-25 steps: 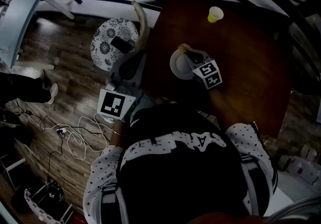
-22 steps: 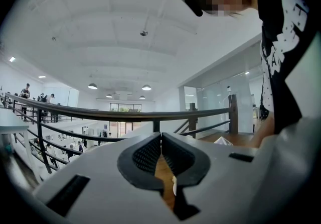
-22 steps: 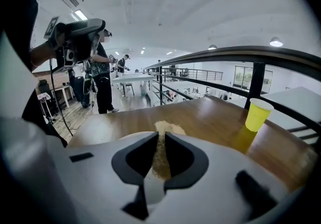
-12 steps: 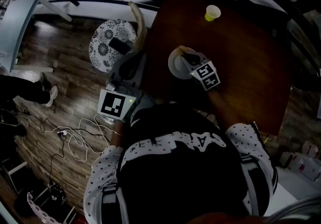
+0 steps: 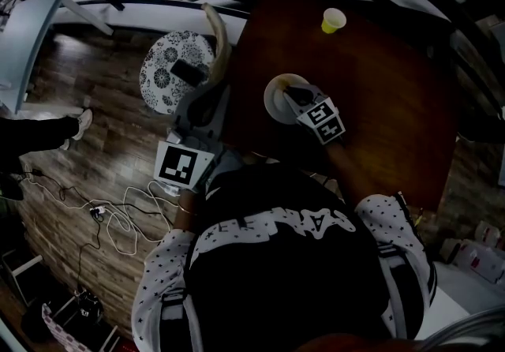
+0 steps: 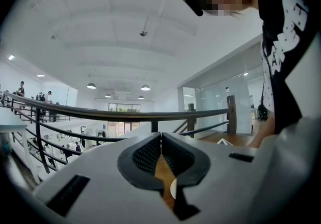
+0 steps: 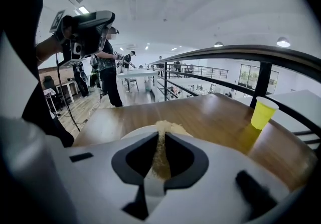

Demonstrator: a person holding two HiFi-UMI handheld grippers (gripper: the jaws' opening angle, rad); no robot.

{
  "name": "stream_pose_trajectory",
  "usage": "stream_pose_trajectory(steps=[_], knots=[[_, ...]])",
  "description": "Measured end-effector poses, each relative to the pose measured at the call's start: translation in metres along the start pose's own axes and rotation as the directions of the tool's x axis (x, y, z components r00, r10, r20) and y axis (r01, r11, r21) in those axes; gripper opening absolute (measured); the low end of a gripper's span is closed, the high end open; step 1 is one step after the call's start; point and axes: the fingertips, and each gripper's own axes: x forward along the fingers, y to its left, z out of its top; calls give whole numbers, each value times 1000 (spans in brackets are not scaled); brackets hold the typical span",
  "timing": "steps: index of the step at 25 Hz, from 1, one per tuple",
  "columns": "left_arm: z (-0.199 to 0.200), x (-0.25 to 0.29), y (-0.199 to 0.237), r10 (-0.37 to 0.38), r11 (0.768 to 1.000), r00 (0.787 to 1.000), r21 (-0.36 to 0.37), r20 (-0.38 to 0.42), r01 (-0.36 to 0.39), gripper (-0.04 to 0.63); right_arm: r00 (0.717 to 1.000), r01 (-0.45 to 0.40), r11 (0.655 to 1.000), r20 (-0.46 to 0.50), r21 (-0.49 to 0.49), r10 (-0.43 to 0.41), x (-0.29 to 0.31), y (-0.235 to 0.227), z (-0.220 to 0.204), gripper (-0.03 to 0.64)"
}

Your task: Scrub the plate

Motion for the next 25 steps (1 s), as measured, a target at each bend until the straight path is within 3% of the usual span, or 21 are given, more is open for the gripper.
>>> stream_pose_trajectory(steps=[25], knots=[[1,-2,-7,-31,1000,999,3,16,31,15,996,-79,997,-43,-24,78,-2,36,-8,49]])
